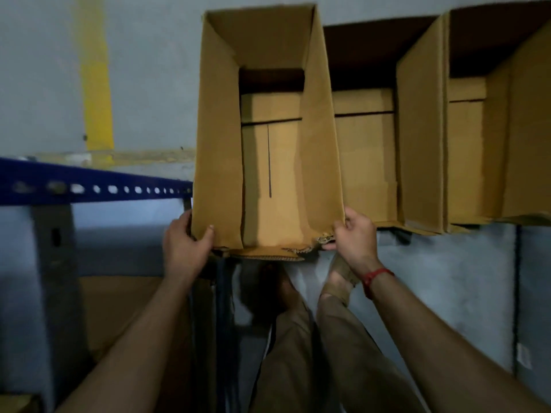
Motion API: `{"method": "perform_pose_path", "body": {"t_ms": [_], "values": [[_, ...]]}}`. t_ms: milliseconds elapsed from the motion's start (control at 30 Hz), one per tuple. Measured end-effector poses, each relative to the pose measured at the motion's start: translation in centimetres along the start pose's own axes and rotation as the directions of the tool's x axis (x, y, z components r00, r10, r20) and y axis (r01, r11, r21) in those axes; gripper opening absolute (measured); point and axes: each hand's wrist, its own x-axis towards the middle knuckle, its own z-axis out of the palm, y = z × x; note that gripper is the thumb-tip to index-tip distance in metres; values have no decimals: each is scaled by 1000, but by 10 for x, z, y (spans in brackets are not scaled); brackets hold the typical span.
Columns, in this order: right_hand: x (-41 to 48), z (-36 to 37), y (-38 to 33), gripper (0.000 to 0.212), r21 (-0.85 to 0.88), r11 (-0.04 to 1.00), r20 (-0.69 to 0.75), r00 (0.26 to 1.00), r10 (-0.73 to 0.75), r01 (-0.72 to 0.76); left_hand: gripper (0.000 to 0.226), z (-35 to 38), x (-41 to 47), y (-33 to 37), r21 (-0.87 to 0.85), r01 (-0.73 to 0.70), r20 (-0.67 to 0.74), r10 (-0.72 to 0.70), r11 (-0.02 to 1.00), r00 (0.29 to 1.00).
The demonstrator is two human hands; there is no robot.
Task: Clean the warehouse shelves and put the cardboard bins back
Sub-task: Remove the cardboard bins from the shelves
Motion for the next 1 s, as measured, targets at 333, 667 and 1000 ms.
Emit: {"method": "perform_pose_path", "body": {"t_ms": [333, 667, 1000], "values": [[-123, -62, -63, 55, 156, 988, -39, 999, -7, 13, 54, -85, -95, 73, -166, -73, 24, 78, 983, 997], [-222, -143, -121, 47, -49, 978, -179, 961, -209, 203, 48, -147, -199, 132, -63, -274, -95, 267, 960, 959], [-303, -246, -153, 37, -419, 888, -295, 897, -330, 189, 48, -135, -322, 197, -106, -407, -169, 387, 907, 906]]}}
